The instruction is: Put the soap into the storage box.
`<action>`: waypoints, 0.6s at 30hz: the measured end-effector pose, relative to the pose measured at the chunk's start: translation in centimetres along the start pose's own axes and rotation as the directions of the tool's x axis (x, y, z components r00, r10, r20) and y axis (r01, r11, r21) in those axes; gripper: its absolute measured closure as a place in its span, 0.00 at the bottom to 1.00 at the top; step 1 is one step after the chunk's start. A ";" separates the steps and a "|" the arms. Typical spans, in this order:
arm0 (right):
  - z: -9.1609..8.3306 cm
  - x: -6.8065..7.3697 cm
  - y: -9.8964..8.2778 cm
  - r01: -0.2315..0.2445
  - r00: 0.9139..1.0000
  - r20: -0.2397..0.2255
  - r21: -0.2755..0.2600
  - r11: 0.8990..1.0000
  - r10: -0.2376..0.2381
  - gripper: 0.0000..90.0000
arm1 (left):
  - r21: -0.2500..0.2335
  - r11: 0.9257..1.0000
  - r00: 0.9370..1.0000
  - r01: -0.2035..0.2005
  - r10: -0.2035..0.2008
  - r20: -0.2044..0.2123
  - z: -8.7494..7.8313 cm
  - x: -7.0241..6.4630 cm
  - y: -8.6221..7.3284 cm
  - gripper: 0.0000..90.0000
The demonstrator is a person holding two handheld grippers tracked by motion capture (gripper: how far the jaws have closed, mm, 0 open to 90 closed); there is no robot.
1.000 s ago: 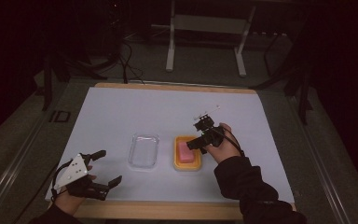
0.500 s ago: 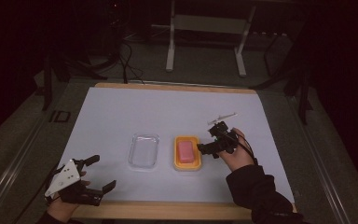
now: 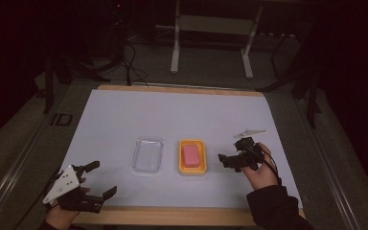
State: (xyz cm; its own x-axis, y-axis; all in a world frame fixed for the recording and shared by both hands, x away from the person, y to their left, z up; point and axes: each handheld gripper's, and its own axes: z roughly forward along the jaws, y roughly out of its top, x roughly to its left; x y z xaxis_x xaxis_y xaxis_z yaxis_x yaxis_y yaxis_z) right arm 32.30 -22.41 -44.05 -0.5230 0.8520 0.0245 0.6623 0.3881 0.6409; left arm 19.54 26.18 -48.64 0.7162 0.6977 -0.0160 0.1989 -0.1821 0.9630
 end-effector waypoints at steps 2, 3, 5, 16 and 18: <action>-0.3 -0.3 -0.6 -0.014 1.000 0.003 -0.010 1.000 0.014 0.15 | 0.001 1.000 1.000 0.002 -0.002 0.000 0.0 0.0 0.0 0.00; -0.5 -0.5 -0.8 -0.022 1.000 0.005 -0.012 1.000 0.022 0.15 | -0.001 1.000 1.000 0.000 0.000 -0.003 0.0 0.0 0.0 0.00; -0.8 -0.8 -1.4 -0.036 0.999 0.003 -0.017 0.999 0.036 0.15 | -0.010 1.000 1.000 -0.007 0.007 -0.009 -0.1 -0.1 0.1 0.00; -2.2 -2.0 -4.6 -0.029 0.999 0.027 -0.092 0.995 0.031 0.14 | -0.002 1.000 1.000 -0.003 0.003 -0.004 0.0 -0.1 0.1 0.00; -2.5 -2.3 -5.0 -0.044 0.999 0.025 -0.112 0.993 0.047 0.14 | -0.004 1.000 1.000 -0.003 0.003 -0.002 0.0 0.0 0.1 0.00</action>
State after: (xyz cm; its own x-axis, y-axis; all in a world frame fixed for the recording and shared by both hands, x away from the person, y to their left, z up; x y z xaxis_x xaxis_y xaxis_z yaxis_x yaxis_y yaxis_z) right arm 28.88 -27.14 -45.39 -0.4776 0.8778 0.0357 0.6204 0.3082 0.7212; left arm 19.55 26.13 -48.56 0.7152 0.6988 -0.0123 0.1939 -0.1815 0.9641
